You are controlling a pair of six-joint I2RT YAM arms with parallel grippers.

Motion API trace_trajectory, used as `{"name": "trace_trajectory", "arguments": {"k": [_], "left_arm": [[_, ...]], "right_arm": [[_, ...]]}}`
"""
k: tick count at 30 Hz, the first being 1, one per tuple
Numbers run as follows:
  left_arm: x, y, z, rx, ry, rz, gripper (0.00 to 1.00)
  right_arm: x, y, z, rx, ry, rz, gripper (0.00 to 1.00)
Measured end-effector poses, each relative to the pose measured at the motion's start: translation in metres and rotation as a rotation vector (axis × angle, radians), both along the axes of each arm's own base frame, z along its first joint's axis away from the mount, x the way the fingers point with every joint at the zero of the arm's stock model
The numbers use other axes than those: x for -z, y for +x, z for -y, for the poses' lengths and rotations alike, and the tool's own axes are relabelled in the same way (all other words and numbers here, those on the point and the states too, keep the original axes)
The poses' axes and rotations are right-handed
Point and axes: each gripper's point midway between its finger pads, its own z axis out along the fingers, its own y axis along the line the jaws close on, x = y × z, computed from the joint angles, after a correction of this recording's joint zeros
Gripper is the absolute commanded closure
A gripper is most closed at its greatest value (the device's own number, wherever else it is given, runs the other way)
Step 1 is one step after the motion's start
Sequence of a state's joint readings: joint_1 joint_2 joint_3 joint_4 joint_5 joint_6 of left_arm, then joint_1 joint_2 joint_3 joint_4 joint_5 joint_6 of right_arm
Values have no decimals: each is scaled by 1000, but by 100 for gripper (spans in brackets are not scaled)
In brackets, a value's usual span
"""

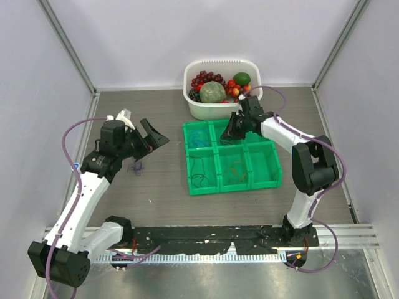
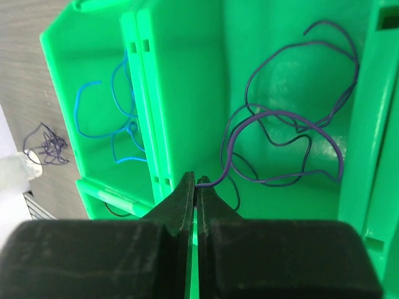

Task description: Untangle the cables

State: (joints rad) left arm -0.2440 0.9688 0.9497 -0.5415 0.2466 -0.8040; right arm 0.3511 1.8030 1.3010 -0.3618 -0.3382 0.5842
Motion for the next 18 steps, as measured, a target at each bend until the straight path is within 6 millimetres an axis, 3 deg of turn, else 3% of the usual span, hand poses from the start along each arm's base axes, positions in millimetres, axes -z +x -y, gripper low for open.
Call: {"name": "trace_trajectory", "arguments": {"k": [4, 9, 15, 18], "left_arm": [[0, 0, 0, 0, 0, -1, 4], [7, 3, 2, 3, -2, -29, 7], [45, 12, 11, 30, 10, -193, 12], [62, 9, 3, -7, 58, -264, 12]], "right_arm": [[7, -8, 0, -41, -23, -28, 71], [-4, -8, 1, -73, -50, -20, 49], [-23, -8, 6, -86, -102, 7, 45], [-32, -18, 11, -86, -136, 11, 45]]}}
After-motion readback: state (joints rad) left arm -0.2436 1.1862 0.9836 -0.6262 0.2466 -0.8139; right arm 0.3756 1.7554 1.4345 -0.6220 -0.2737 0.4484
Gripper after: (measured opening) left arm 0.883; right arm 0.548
